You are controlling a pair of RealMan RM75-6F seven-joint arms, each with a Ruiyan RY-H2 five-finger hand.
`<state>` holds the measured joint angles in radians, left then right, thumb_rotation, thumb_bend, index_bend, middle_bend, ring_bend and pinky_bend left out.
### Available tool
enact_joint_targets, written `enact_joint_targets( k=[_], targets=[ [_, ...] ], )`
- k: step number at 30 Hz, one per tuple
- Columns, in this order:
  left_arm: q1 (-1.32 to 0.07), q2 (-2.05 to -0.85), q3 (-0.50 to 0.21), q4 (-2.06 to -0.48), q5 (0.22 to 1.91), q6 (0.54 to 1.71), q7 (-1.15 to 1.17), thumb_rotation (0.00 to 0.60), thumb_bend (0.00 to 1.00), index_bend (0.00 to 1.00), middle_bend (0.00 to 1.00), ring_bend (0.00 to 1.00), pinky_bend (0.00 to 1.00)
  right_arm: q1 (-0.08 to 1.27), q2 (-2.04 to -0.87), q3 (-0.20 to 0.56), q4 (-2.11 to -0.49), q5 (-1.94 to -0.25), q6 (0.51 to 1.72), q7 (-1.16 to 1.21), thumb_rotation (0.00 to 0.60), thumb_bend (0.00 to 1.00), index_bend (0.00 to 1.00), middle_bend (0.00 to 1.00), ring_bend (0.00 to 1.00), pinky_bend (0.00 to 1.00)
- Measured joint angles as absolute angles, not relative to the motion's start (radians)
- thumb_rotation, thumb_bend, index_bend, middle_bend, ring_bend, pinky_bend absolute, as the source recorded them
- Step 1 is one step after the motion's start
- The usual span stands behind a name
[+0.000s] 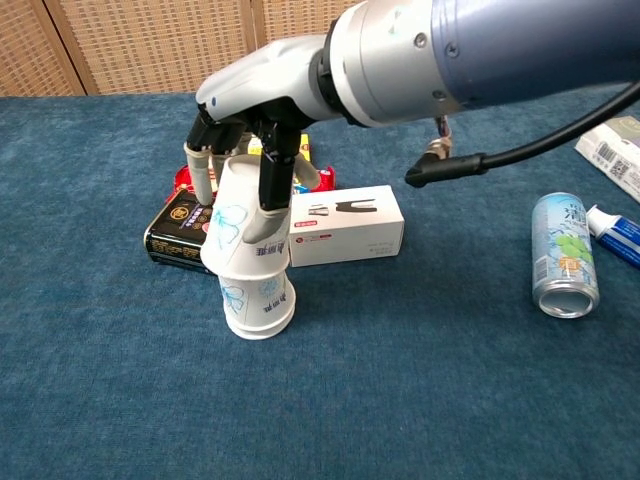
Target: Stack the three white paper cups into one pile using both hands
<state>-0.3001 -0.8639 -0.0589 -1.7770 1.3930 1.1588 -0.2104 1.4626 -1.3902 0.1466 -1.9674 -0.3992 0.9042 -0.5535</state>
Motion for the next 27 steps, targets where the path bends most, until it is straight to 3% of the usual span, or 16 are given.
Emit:
enact_joint_targets(
  k=[27],
  targets=[
    [-0.294, -0.866, -0.054, -1.766, 1.402, 1.159, -0.227, 0.600, 0.48, 0.00, 0.00, 0.00, 0.15, 1.446, -1.399, 0.135, -1.976, -0.414, 0.966, -0.608, 0.600, 0.27, 0.23, 0.33, 0.17, 0.62]
  ],
)
